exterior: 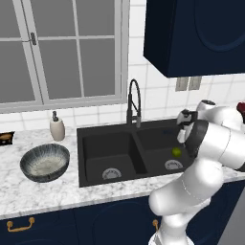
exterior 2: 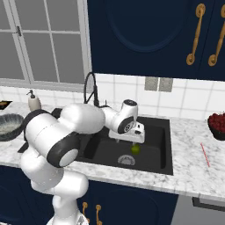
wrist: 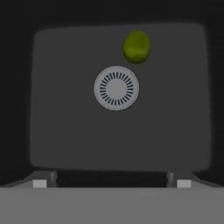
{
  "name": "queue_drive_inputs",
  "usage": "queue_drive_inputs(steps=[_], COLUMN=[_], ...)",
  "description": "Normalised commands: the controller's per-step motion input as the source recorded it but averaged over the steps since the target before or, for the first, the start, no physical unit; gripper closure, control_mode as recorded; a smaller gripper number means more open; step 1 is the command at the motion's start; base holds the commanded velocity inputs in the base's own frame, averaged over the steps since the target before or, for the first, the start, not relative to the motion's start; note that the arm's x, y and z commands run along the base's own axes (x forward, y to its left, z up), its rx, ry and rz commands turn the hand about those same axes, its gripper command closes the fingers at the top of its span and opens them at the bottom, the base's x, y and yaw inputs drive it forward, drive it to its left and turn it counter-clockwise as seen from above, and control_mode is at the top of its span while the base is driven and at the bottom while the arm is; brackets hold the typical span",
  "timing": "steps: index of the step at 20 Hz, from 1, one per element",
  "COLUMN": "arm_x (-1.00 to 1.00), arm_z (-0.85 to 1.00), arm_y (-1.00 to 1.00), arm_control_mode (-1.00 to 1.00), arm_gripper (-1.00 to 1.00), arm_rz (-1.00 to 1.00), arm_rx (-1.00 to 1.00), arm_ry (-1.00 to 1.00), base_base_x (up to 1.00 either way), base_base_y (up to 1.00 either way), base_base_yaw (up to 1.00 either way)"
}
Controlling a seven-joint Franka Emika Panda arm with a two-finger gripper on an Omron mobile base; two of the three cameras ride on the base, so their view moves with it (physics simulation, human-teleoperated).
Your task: Pick the lime from the sink and place it in the bowl. Then pick the bowl and place it in the microwave. Then close the microwave door and press the start button.
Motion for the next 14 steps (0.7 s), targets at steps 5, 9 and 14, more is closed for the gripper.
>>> queue_drive_inputs(steps=[5,9,14], arm_x=[0.6,0.67,0.6], arm_z=[-0.51,-0.43,-0.48], arm_y=[-0.21,0.0,0.0], arm_control_mode=[-1.0,-1.0,-1.0], arm_gripper=[-1.0,-1.0,-1.0], arm_rz=[0.0,0.0,0.0], arm_rx=[0.0,0.0,0.0], arm_ry=[0.04,0.0,0.0], base_base_x=[0.0,0.0,0.0], base_base_y=[0.0,0.0,0.0], base_base_yaw=[0.0,0.0,0.0])
